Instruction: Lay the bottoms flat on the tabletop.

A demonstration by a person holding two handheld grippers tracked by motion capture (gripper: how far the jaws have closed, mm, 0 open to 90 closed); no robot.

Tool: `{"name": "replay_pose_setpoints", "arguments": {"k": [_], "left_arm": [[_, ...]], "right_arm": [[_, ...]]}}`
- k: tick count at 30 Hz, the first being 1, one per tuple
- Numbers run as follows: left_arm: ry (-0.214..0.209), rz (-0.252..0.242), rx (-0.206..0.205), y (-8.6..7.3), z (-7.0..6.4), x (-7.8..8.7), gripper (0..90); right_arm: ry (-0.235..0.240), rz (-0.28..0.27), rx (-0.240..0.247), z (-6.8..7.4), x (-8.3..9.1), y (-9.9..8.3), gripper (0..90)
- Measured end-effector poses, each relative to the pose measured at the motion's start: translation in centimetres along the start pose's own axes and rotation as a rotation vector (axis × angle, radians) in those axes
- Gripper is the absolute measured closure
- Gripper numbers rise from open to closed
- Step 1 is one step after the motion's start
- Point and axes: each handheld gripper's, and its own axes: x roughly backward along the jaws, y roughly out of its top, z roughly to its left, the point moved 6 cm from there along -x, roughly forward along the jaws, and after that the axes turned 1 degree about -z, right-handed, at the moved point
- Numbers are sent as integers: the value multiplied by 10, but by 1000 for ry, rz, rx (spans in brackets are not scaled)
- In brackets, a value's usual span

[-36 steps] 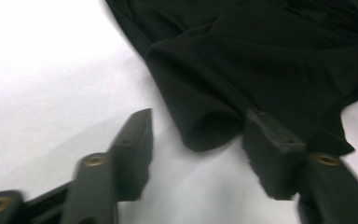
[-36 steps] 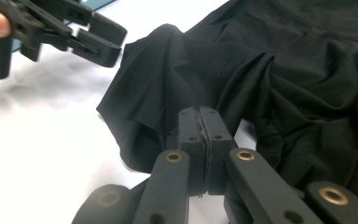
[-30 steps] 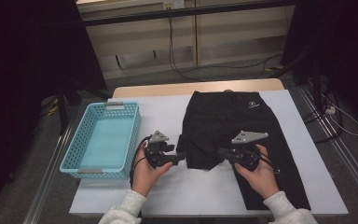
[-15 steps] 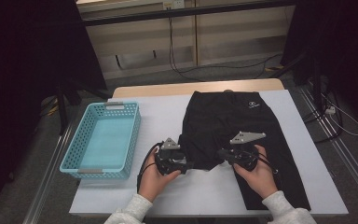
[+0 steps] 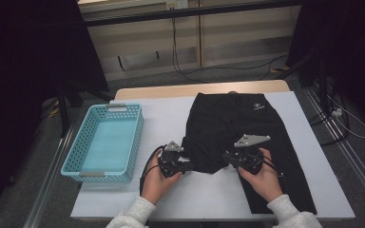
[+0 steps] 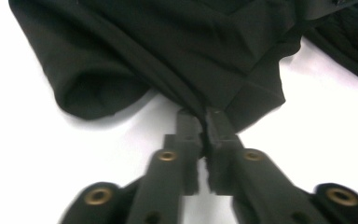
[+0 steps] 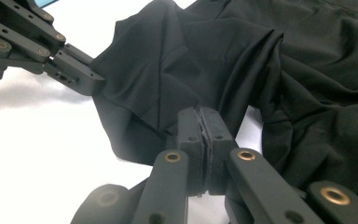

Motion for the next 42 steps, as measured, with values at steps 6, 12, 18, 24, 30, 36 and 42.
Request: {"name": "replay_pose_setpoints", "arguments": {"k": [6,12,18,24,30,36,42], "left_arm": [[-34,-13,29,5,-3,9,898],[-45,-9,36,3,-4,17,899],[-51,-8,25,0,-10,25,900],[-54,-8,8,-3,-17,33,900],[-62,-4,-6,-6,-25,37,900],[-64,-5,-4,-11,-29,43,900],[-74,-5,-7,-16,-35,49,900]], "right_arm": [[4,-5,2,0,4,0,887],[7,-9,2,2,11,-3,887],[11,-15,6,9,17,-4,887],[14,-18,10,17,22,-6,887],[9,-22,14,22,31,-9,887],[5,-20,27,29,38,-14,886],[4,-14,40,39,46,-19,887]]}}
